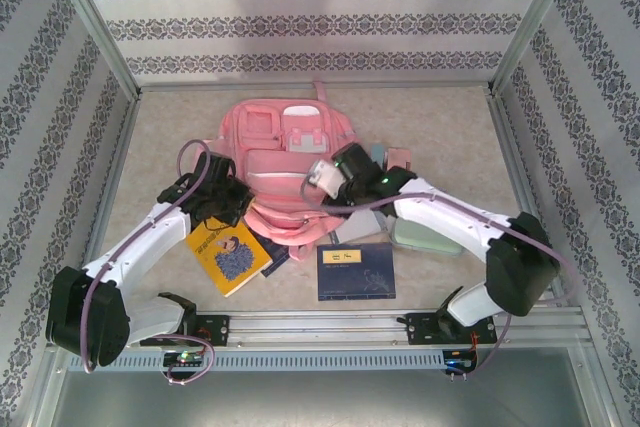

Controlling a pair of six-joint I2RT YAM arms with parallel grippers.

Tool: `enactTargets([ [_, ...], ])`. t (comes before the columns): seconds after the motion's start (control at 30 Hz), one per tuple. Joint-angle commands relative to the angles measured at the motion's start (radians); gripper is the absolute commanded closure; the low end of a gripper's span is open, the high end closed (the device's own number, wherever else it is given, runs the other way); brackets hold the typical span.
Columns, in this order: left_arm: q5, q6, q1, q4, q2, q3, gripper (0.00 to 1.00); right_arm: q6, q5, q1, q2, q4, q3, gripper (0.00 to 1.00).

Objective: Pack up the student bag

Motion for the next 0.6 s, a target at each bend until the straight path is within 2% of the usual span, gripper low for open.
enactTargets([
  [0.0,0.096,0.004,0.003,0.086,0.009,0.141,1.0,0.387,-0.171,-0.067,-0.095,-0.066,0.003,0.67],
  [0.1,0.129,0.003,-0.001,0.054,0.033,0.218,1.0,0.492,-0.256,-0.095,-0.184,-0.009,-0.102,0.7],
  [0.23,0.144,-0.031,-0.004,0.055,0.043,0.22,1.0,0.68,-0.427,-0.169,-0.256,0.136,-0.245,0.7],
  [0.4,0.175,-0.06,-0.004,0.072,0.052,0.203,1.0,0.773,-0.461,-0.206,-0.354,0.399,-0.432,0.64],
  [0.47,0.173,-0.055,-0.004,0.06,0.051,0.208,1.0,0.8,-0.485,-0.239,-0.346,0.479,-0.47,0.58],
  [0.57,0.175,-0.054,-0.004,0.051,0.05,0.214,1.0,0.811,-0.573,-0.274,-0.272,0.537,-0.465,0.56],
])
